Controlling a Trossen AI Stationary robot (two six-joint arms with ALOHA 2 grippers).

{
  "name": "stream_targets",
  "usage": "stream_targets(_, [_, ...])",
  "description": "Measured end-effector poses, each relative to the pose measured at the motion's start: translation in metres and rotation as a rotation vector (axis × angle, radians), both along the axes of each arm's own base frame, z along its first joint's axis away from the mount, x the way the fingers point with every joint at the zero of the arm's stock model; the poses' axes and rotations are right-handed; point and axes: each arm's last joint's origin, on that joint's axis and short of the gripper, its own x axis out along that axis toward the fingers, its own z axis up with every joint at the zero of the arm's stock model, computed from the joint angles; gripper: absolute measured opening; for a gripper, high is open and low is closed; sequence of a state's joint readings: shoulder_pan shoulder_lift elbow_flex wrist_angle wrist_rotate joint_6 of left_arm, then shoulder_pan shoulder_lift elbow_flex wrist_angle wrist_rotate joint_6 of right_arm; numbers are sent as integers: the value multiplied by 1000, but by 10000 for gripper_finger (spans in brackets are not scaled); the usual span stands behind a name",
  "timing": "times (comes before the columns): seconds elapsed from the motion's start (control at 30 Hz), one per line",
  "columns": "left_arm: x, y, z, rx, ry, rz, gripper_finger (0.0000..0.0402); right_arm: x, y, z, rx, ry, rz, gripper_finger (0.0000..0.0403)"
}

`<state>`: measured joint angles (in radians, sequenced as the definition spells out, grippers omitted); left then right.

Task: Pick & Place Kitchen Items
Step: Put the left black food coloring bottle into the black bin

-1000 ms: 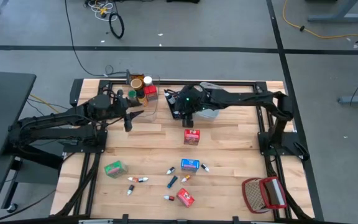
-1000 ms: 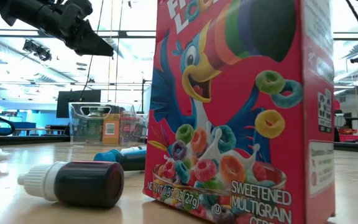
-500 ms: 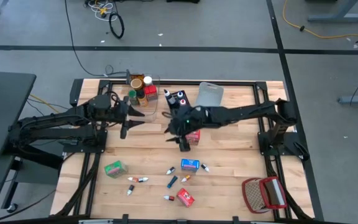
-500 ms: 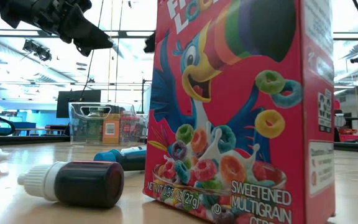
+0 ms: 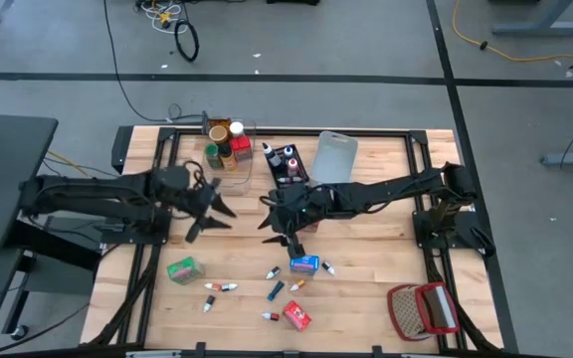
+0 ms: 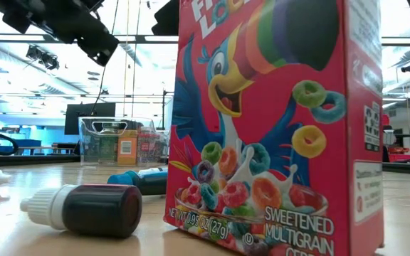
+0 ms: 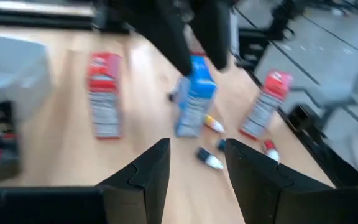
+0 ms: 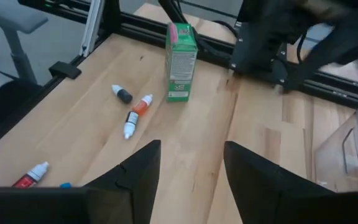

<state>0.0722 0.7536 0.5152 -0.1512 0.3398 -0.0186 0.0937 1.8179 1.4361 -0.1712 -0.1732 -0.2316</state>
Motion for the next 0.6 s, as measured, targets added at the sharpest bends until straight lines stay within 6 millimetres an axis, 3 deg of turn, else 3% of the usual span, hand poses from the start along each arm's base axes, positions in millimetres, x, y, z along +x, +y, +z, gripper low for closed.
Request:
stream_targets(0.17, [14,-25,-15,-21,104,-78,162,-1,0,-1,-12,9,6,188])
stream_targets(0.6, [43,-82,-39,-64,354,-56,162,-1,0,-2,-13,23,6,188])
